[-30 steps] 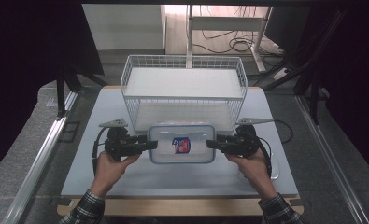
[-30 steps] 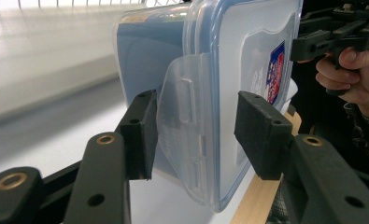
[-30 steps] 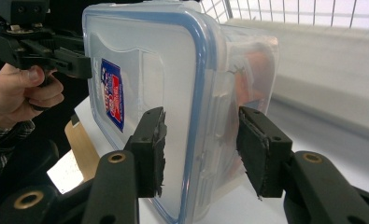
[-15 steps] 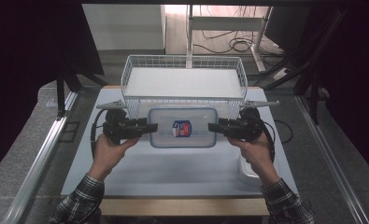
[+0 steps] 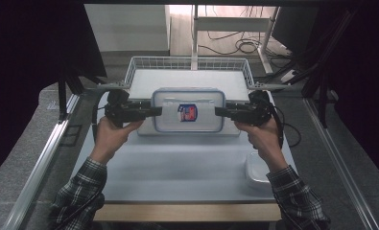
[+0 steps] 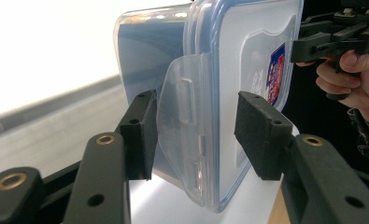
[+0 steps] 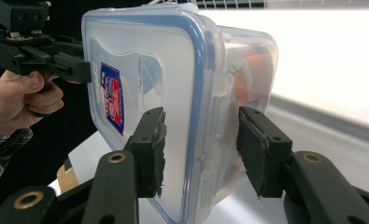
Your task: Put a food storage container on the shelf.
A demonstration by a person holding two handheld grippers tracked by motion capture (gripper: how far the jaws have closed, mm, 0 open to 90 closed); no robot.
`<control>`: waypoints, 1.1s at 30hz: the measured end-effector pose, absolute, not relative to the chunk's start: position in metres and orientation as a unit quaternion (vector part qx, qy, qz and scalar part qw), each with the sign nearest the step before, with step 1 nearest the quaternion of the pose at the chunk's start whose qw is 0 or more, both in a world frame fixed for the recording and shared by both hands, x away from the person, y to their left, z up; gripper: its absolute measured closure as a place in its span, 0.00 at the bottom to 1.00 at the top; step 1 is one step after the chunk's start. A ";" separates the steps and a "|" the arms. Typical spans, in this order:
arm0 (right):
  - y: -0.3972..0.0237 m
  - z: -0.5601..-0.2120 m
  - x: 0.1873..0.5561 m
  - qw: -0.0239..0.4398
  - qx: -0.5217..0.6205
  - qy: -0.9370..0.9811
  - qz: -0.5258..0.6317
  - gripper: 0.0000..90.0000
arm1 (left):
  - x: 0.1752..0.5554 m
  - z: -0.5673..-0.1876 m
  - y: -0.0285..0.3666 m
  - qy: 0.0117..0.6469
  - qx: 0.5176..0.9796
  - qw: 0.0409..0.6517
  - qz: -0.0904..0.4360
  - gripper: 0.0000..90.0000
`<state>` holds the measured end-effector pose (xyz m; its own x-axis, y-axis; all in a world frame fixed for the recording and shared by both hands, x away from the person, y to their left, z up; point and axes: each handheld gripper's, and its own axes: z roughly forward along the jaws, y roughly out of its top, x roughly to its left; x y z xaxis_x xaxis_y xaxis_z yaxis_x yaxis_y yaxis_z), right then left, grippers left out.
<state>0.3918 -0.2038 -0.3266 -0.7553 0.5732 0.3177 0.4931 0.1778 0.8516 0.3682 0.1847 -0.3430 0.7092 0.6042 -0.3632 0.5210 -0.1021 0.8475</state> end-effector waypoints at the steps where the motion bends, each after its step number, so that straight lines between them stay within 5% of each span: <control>1: -0.204 -0.321 0.397 0.040 0.348 0.764 0.541 0.59 | 0.373 -0.338 0.185 0.379 0.740 0.554 0.040 0.56; 33: -0.200 -0.297 0.467 0.041 0.377 0.739 0.557 0.57 | 0.437 -0.315 0.184 0.400 0.721 0.563 0.056 0.54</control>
